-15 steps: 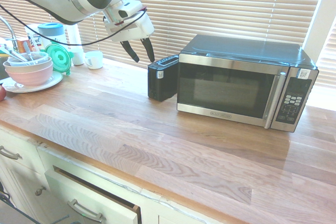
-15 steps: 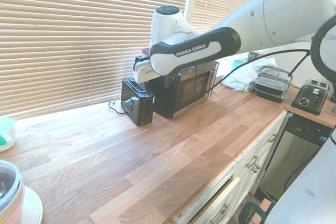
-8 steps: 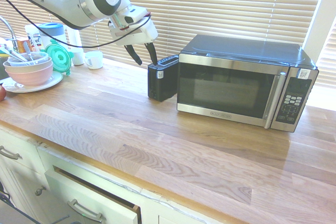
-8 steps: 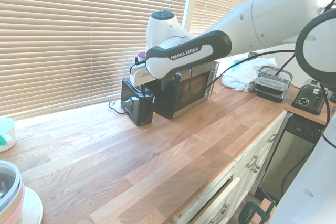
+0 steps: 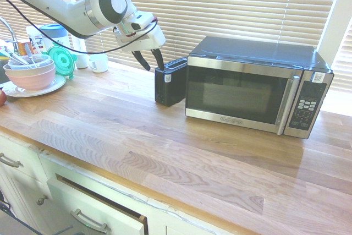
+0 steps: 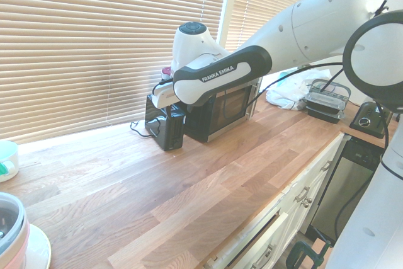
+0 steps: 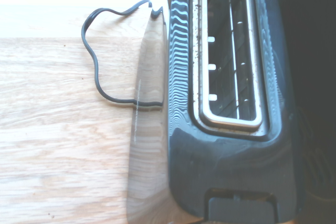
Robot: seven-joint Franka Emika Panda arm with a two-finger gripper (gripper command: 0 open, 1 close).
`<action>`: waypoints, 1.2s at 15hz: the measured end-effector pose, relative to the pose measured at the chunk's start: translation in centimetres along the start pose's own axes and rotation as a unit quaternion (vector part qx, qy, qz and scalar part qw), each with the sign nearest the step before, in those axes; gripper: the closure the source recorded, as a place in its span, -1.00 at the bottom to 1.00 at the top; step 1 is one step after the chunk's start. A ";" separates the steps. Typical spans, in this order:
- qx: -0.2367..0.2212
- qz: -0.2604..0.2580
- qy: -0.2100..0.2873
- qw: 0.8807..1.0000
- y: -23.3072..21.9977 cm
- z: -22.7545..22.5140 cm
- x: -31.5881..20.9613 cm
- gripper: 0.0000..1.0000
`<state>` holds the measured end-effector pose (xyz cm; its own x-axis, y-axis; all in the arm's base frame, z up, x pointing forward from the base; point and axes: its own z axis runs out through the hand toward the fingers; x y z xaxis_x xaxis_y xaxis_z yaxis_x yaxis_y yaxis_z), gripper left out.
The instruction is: Press the toaster
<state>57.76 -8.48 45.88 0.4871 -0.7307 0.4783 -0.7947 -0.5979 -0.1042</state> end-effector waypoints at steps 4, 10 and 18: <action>0.003 0.005 -0.002 1.000 1.2 1.2 -0.2 1.00; 0.011 0.011 0.007 1.000 2.2 0.5 0.3 1.00; 0.012 0.006 0.019 1.000 1.3 -1.5 1.2 1.00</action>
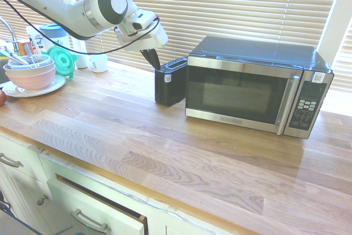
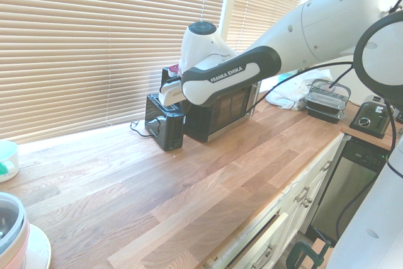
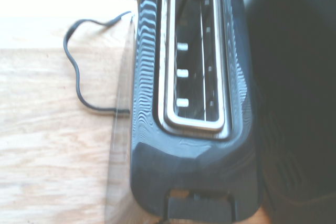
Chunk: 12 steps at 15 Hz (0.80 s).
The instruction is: Press the toaster
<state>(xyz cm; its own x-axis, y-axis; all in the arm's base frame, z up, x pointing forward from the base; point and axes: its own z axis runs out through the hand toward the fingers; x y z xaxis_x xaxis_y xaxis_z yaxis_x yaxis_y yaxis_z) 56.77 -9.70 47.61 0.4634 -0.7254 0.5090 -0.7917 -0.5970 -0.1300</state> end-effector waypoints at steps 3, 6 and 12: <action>0.000 -0.003 0.004 1.000 -0.9 -1.2 0.8 1.00; -0.006 -0.008 -0.001 1.000 -1.6 -0.8 0.9 1.00; -0.016 -0.014 -0.014 1.000 -1.8 2.1 0.2 1.00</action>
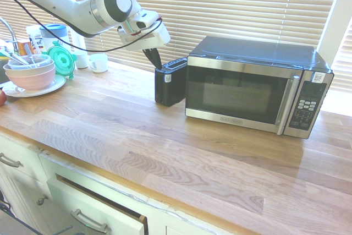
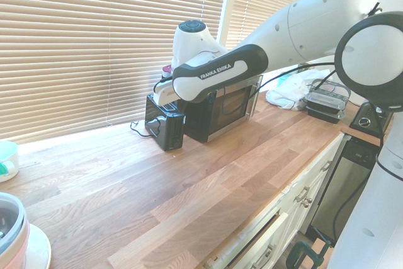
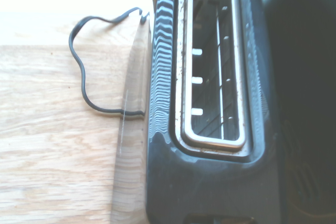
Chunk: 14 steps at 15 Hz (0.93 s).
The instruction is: Press the toaster
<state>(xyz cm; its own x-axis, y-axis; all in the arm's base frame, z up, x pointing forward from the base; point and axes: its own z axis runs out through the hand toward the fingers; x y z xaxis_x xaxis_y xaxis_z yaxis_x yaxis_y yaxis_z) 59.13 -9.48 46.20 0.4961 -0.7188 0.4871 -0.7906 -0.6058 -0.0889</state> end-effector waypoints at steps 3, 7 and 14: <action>-0.001 -0.006 -0.004 1.000 -0.6 0.8 -0.6 1.00; -0.005 -0.014 -0.010 1.000 -1.7 2.2 -1.1 1.00; 0.005 -0.005 -0.035 0.999 -1.2 4.9 -0.8 1.00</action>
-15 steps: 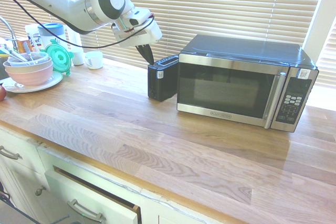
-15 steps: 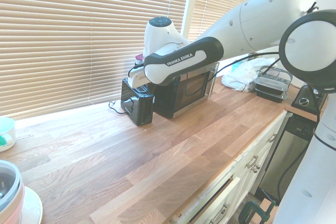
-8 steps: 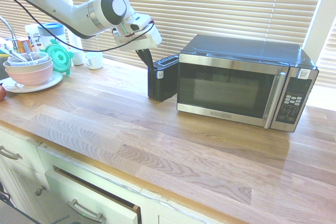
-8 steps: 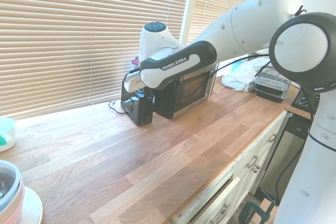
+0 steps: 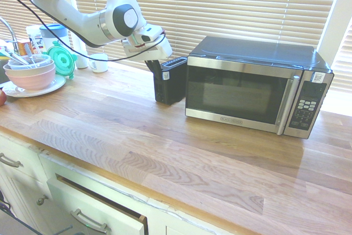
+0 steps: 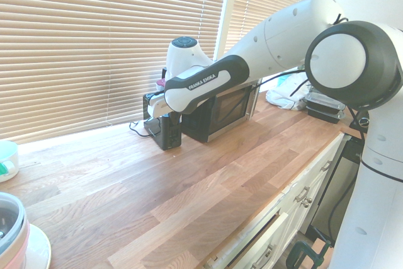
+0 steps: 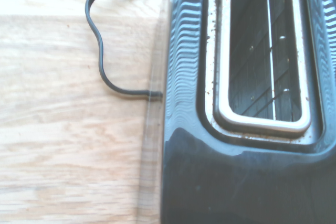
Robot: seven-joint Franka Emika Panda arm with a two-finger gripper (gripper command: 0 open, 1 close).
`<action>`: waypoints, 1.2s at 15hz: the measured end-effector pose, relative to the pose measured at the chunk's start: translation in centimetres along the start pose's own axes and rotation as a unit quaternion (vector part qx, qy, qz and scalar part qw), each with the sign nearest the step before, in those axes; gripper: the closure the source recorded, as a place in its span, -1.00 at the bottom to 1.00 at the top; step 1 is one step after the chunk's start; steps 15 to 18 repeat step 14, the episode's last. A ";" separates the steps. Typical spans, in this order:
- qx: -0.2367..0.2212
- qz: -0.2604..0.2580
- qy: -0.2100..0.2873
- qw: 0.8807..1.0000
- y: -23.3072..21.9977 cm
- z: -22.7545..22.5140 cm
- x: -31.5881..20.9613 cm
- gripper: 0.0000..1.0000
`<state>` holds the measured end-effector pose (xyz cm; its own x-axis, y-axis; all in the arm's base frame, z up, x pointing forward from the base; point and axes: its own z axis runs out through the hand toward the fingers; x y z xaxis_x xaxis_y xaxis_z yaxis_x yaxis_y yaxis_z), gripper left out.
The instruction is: Press the toaster
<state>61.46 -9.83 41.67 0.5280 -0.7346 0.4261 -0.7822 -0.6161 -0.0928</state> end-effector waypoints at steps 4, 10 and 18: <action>0.003 0.000 -0.020 1.000 0.5 2.3 -0.1 1.00; 0.012 0.006 -0.022 1.000 1.2 2.8 0.5 -1.00; 0.013 0.009 -0.023 1.000 1.2 2.7 0.6 -1.00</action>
